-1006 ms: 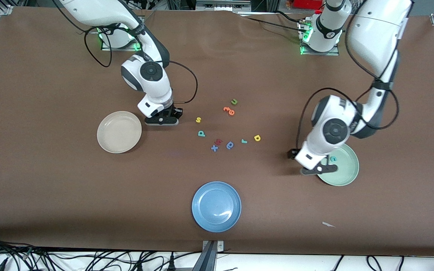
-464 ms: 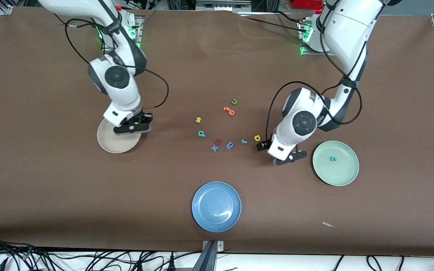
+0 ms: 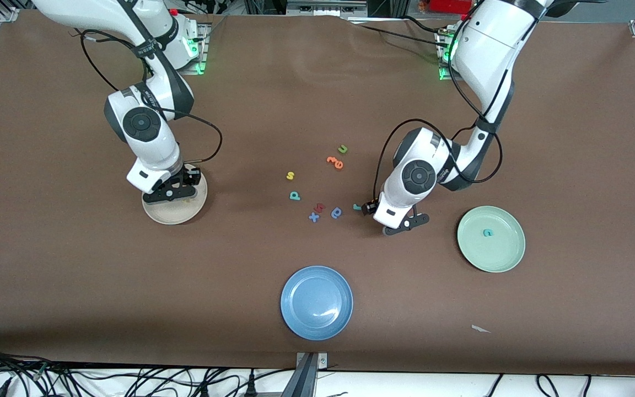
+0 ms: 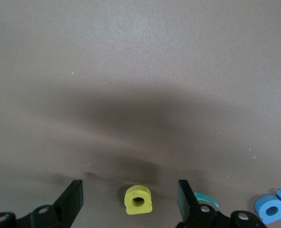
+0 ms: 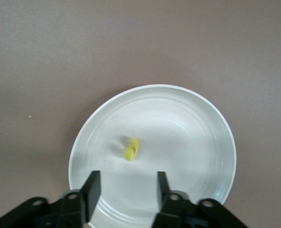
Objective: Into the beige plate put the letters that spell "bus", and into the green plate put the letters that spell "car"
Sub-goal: 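Grasp the yellow o with the left gripper while the right grasps yellow s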
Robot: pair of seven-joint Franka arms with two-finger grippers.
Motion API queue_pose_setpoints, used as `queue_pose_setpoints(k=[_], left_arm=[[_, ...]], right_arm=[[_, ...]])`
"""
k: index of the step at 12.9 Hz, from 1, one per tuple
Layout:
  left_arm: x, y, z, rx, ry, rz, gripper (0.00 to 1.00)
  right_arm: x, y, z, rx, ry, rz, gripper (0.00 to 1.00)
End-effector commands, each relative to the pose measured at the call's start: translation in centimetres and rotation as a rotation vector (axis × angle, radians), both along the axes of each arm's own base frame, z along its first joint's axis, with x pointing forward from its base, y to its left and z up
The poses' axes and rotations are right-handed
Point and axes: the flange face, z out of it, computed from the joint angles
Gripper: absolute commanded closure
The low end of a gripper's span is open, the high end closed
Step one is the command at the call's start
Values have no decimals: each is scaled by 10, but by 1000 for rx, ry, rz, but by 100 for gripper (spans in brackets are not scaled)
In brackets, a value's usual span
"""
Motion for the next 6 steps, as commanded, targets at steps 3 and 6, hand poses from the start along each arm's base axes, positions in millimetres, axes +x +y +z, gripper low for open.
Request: queue_pose_setpoints(k=[3,6], left_arm=[[-9,-7,-5,24,1,29,32],[-15,-11,-8,29,6,25,37]], right_arm=[[-10,19,3,30,-3,-60,18],[-28,97,-5,122,-12,-246,15]])
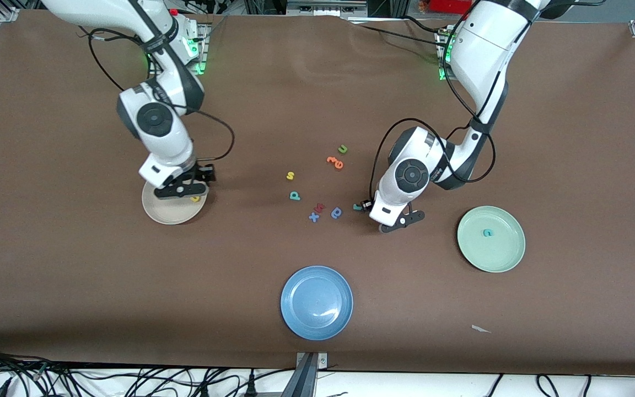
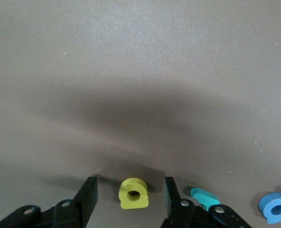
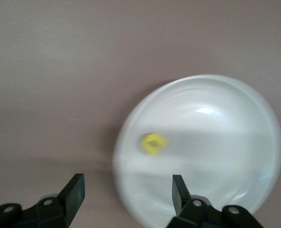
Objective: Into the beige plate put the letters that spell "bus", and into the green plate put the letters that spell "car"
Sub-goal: 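Grasp the yellow o with the left gripper while the right grasps yellow s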
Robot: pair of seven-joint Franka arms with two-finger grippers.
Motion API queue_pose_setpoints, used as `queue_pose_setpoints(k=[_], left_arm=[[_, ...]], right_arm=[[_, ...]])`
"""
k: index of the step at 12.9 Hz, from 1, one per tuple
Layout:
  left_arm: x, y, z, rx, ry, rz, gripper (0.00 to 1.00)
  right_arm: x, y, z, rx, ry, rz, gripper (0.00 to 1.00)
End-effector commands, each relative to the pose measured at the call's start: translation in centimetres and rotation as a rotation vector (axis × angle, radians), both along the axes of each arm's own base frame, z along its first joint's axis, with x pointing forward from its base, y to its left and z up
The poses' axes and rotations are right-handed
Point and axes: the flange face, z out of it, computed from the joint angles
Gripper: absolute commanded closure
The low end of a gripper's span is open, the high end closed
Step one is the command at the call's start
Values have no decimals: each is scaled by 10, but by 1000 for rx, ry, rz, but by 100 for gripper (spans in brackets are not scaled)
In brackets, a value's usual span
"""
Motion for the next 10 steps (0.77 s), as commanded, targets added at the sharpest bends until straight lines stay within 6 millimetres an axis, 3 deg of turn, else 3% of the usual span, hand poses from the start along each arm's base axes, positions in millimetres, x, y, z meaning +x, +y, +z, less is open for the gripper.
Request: queue_pose_setpoints(k=[1,4,6,8,9,10], left_arm=[[-9,-5,-2,20,-4,6,40],[-11,-6,-2,23,-1,11,42],[-11,-6,-4,20,-9,19,52],[-10,-4,-3,19,-10,23,59],[-9,-3,-4,20,-9,24,62],[-9,-2,-4,21,-9,25,66]], right_arm=[[-12,63,-4,87,-9,-155,10],[-30,137,-4,140,-23,-234,10],[-42,163,-16,145,-8,-277,10],[-43,176,-25,146,-4,-289,11],[-43,185,-30,151,0,-304,9],[-47,200,-34,153,-2,-298,0]])
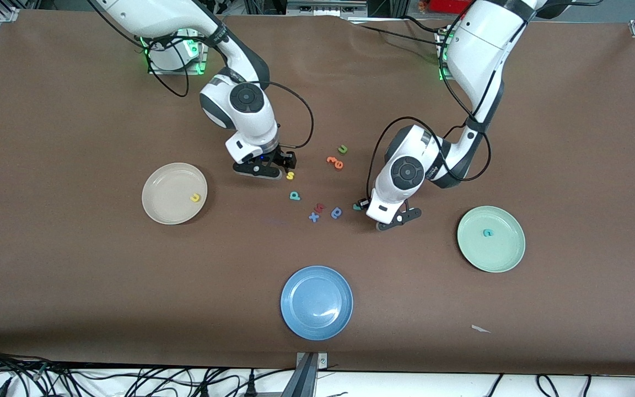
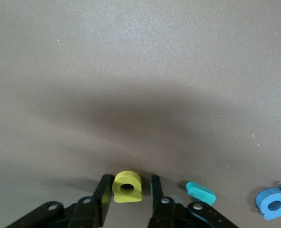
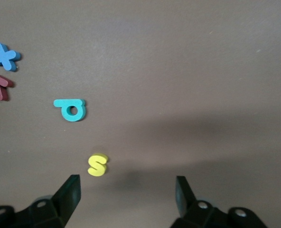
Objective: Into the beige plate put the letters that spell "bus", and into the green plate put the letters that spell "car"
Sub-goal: 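Grasp the yellow o with the left gripper while the right grasps yellow s, then place the yellow o on the green plate while the right places yellow s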
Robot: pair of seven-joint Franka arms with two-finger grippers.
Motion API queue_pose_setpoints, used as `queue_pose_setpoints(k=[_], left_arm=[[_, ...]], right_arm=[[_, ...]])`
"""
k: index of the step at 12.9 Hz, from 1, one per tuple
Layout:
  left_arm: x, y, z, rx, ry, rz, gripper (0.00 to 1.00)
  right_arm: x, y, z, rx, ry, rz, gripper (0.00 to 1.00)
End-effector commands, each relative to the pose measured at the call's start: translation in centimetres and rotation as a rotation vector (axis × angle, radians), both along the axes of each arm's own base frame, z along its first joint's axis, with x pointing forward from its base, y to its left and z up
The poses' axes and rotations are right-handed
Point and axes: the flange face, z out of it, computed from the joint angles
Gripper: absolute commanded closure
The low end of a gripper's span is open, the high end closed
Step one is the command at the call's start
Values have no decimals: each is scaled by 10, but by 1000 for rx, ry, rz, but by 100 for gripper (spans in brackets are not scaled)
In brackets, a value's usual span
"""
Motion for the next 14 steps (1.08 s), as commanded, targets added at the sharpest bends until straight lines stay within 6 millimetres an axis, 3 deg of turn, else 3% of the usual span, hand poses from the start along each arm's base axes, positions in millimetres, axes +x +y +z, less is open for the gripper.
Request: queue_pose_setpoints(k=[1,5,7,10,12,14], left_arm=[[-3,5,-2,17,-7,12,68],[0,7,0,16,-9,5,72],[9,15,12,34,-36,-35,73],[42,67,46,37,-52,-104,75],[67,113,72,34,-27,-143,75],[86,163,84,24,-4,-200,75]], right_arm=[[9,28,-16,7,-9,-55,0],[0,39,-38,-35,-39,-40,1],[-5,40,-49,-55,-54,-31,5],[-14,43,-66,-75,-62,-18,11],[-14,43,-70,-67,-61,-16,24],[-13,42,-71,-68,-62,-18,42]])
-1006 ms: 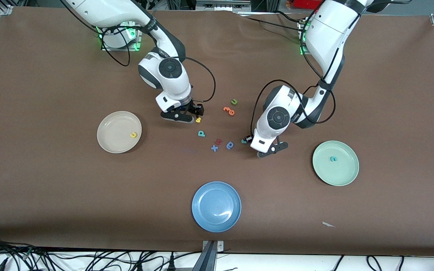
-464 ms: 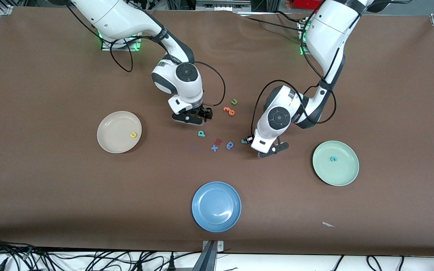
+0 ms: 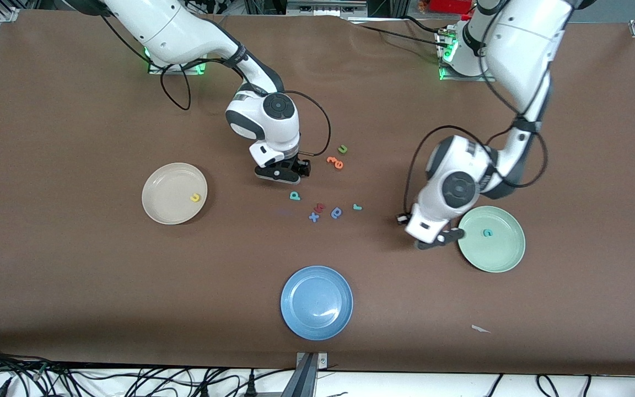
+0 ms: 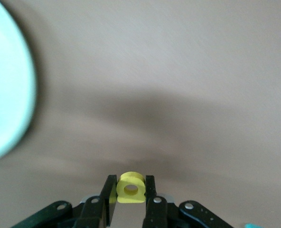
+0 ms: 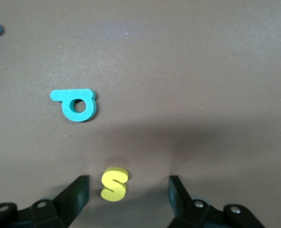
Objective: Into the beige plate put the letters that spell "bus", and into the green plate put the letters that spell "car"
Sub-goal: 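Place the yellow o on the green plate while the right places yellow s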
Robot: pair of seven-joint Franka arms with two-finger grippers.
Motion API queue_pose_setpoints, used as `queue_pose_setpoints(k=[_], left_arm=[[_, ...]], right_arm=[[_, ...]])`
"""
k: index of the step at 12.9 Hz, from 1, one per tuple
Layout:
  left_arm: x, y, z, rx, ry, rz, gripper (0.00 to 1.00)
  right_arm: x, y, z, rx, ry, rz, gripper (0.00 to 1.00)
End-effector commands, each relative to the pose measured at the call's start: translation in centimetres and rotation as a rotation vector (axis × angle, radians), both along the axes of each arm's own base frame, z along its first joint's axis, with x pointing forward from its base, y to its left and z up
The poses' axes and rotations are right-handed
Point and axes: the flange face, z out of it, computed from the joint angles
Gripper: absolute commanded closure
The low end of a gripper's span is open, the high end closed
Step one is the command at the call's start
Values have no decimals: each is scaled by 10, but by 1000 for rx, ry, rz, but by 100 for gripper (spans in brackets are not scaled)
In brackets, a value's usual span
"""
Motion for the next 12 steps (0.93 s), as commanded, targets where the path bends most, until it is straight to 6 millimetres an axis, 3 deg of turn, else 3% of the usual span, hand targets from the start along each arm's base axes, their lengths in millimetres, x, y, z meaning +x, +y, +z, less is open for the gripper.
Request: queue_pose_setpoints(k=[1,3,4,6,7,8,10,12], left_arm=[[17,60,14,-4,30,-104,75],[26,108,13,67,21,-181,74],[28,123,9,110,18,-212,69],[31,138,-2,196,17,-274,52],[34,142,-4,232,0,-303,8],[34,133,-4,217,-13,-291,0],[41,112,10,64,-33,-152,0],[35,69,11,-29,-24,-52,0]], right_arm=[[1,3,-11,-3,-6,-5,52],[1,3,-10,-2,-9,-4,64],[1,3,-9,-2,-12,-3,69],[2,2,-7,-3,-17,-2,77],[4,1,-4,-3,-23,-1,78],[9,0,6,-3,-40,14,79],[21,-18,30,-29,-74,43,79],[26,-47,43,-67,-77,100,79]])
